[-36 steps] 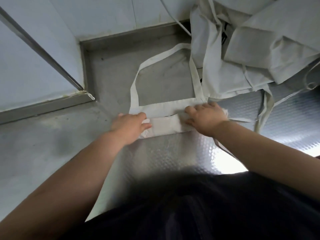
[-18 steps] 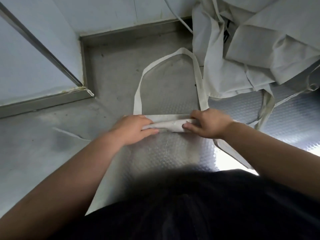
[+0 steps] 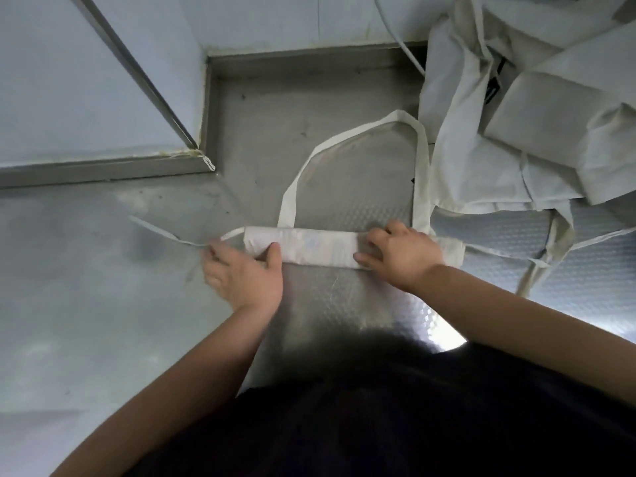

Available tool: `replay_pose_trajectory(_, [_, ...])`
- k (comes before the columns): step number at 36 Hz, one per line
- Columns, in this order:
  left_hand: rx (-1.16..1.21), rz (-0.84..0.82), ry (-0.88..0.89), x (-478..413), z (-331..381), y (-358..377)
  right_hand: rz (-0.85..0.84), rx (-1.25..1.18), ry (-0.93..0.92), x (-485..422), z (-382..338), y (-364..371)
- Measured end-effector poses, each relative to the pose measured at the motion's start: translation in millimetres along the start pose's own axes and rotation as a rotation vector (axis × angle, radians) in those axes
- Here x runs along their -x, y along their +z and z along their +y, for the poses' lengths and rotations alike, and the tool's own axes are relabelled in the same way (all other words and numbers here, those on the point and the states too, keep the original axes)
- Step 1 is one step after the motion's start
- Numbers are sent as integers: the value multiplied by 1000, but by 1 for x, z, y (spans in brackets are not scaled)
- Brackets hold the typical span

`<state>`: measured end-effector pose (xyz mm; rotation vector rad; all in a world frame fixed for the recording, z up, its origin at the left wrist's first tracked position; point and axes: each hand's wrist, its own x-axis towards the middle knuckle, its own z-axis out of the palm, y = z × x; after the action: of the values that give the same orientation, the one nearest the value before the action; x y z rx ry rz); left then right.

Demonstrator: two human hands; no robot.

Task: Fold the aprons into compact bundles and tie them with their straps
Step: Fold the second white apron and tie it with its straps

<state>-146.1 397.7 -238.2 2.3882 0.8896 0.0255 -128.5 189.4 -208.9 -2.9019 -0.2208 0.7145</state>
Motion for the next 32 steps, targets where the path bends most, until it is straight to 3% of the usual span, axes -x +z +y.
replay_pose_trajectory(3, [311,-101,-353,3,13,1,-9,9,-8,-5,-4,-2])
replay_pose_trajectory(6, [572,-141,-555,-3,23,6,-22,0,-23,-8,-4,-2])
replay_pose_trajectory(11, [778,-231,-576,-7,33,1,-19,-23,-24,-9,-2,2])
replay_pose_trajectory(16, [666,-82,-270,3,30,12,6,-30,-18,-9,-3,6])
replay_pose_trajectory(20, [329,17,-2,15,31,20,31,-29,-24,-9,-3,10])
replay_pose_trajectory(24, [-98,162,559,17,24,34,72,-36,-36,-6,-2,13])
replay_pose_trajectory(26, [-190,226,805,12,14,40,86,-58,-61,-3,0,16])
replay_pose_trajectory(29, [-189,129,1057,14,2,41,130,-134,-56,7,15,21])
replay_pose_trajectory(32, [-158,40,1171,22,4,33,157,-160,7,13,27,24])
